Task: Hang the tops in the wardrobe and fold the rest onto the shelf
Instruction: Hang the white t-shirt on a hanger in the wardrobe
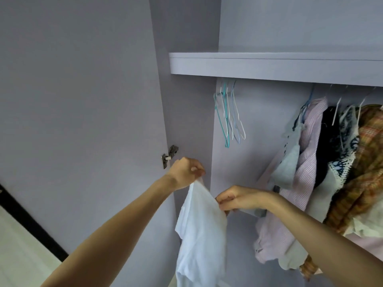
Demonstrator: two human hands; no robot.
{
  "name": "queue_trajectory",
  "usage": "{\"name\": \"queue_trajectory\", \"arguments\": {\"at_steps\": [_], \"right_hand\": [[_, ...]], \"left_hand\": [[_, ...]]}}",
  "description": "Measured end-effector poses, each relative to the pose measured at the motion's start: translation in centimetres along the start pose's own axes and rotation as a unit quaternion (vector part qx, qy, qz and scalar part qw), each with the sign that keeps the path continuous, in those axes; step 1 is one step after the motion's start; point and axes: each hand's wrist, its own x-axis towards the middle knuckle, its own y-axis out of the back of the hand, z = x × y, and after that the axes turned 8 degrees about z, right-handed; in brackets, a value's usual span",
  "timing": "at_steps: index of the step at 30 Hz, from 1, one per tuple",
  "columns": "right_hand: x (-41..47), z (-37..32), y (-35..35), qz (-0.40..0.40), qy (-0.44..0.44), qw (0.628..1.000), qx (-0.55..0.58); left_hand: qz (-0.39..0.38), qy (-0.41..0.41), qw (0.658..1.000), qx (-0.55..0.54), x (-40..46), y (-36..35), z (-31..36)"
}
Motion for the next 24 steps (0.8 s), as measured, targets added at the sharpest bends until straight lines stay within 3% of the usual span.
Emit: {"name": "queue_trajectory", "arguments": {"at_steps": [3, 5, 9, 11, 15, 18, 20, 24], "right_hand": [[0.9, 2.3, 0.3, 0.136, -0.010, 0.989, -0.052], [1.5, 3.1, 0.4, 0.204, 0.006, 0.979, -0.002], [2.9, 1.5, 0.6, 0.180, 0.100, 0.977, 0.047], [3.8, -0.1, 0.3, 0.153, 0.108, 0.979, 0.080], [4.9, -0.4, -0.8, 0.117, 0.090, 0.988, 0.049], [5.0, 0.6, 0.2, 0.237, 0.045, 0.970, 0.018], [4.9, 1.1, 1.7, 0.339, 0.043, 0.939, 0.039], [5.0, 1.4, 4.9, 0.414, 0.068, 0.880, 0.222]], "left_hand": [[-0.038, -0.147, 0.988, 0.038, -0.5, 0.7, 0.6], [-0.037, -0.224, 0.973, 0.049, -0.8, 1.7, 0.8], [0.039, -0.290, 0.948, 0.127, -1.0, 3.2, 1.3], [0.101, -0.301, 0.942, 0.113, -1.2, 3.7, 1.4], [0.219, -0.218, 0.951, -0.025, -0.9, 4.2, 0.9], [0.310, -0.106, 0.940, -0.097, 0.0, 4.6, 0.2], [0.324, -0.056, 0.936, -0.122, 0.5, 4.7, -0.2], [0.321, -0.051, 0.937, -0.129, 1.7, 4.4, -0.4]]}}
